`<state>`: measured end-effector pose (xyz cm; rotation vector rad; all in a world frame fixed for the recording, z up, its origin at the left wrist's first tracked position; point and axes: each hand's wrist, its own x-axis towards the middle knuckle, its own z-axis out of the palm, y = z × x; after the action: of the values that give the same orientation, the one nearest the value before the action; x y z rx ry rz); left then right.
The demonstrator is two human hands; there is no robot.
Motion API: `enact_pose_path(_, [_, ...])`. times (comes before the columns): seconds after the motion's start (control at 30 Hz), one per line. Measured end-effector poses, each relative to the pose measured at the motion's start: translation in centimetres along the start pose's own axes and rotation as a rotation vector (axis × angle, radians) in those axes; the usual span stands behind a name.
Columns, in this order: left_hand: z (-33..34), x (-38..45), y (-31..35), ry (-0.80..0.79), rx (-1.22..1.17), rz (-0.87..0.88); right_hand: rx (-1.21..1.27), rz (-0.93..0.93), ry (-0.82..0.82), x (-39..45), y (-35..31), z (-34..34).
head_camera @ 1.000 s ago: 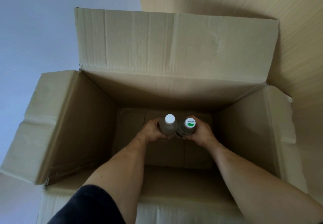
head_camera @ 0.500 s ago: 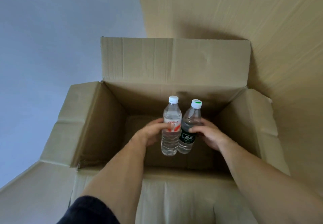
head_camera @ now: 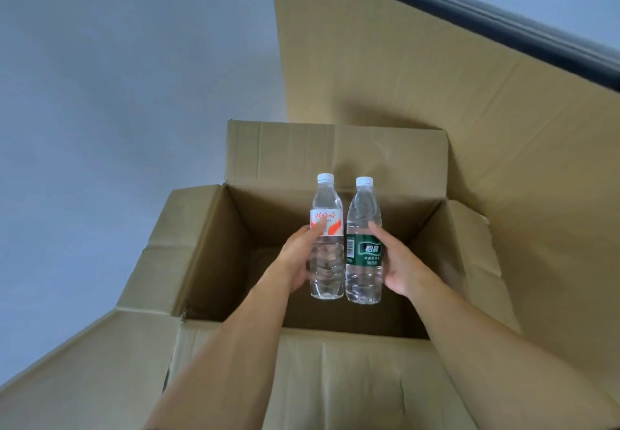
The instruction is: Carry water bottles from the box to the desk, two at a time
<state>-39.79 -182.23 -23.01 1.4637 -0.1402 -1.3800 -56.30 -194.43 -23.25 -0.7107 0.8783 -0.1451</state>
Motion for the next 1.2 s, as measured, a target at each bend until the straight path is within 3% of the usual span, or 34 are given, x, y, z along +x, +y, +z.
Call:
enact_pose_path(0.47, [-1.1,-4.8,3.6,-0.120,-0.098,0.091,-0.131,-0.093,-0.011,-3.8,-1.9,5.3])
enact_pose_path(0.67, [-2.0,-7.6,4.5,-0.086,-0.121,0.151,-0.191,-0.094,-0.038,-4.3,-2.7,8.1])
enact_pose_path(1.03, [-4.9,-15.8,3.4,0.257,-0.261,0.332,-0.426,0.039,-0.313,-4.8,-2.3,15.5])
enact_pose_path(1.2, [-6.6,-21.7,0.0,0.442,-0.358,0.403,-0.509,0.122,-0.530,-6.0,0.6,19.3])
